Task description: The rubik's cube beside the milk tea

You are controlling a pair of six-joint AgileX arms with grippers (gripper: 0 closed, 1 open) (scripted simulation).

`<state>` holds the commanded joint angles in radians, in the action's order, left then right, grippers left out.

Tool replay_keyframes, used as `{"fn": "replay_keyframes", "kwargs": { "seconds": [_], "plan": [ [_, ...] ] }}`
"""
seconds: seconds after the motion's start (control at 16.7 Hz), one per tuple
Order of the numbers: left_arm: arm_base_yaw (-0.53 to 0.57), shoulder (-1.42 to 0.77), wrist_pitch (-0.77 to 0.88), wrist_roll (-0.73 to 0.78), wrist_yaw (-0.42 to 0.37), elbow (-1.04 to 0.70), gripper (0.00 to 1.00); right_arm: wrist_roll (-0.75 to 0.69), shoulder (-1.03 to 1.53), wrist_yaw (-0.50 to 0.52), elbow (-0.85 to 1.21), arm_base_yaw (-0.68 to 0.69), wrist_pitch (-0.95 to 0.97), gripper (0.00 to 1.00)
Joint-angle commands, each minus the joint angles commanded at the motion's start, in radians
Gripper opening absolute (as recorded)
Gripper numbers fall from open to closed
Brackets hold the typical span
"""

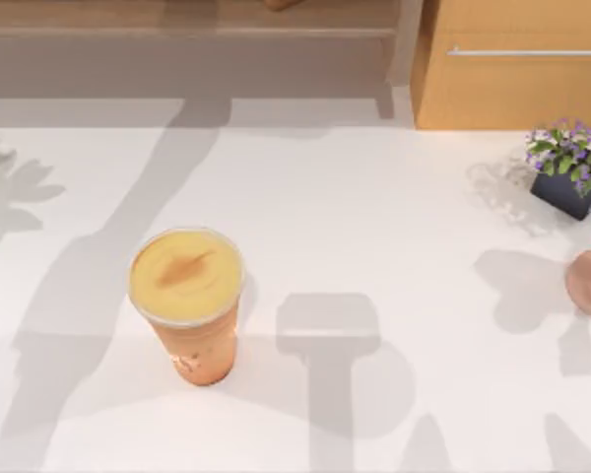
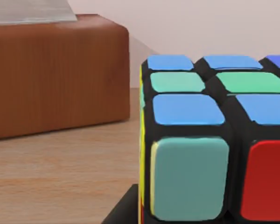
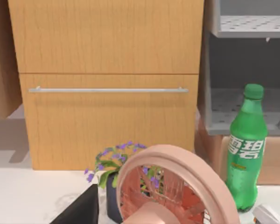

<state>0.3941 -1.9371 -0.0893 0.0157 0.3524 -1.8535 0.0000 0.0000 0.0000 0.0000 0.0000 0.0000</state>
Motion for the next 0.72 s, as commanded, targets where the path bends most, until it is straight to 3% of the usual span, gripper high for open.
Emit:
{"fn": "replay_keyframes", "kwargs": {
  "seconds": [0.24, 0.72],
  "plan": [
    [0.0, 0.0, 0.0, 0.0, 0.0, 0.0, 0.02, 0.0, 0.0, 0.0, 0.0, 0.0, 0.0, 1.0],
    [0.0, 0.0, 0.0, 0.0, 0.0, 0.0, 0.0, 0.0, 0.0, 0.0, 0.0, 0.0, 0.0, 1.0]
  ]
}}
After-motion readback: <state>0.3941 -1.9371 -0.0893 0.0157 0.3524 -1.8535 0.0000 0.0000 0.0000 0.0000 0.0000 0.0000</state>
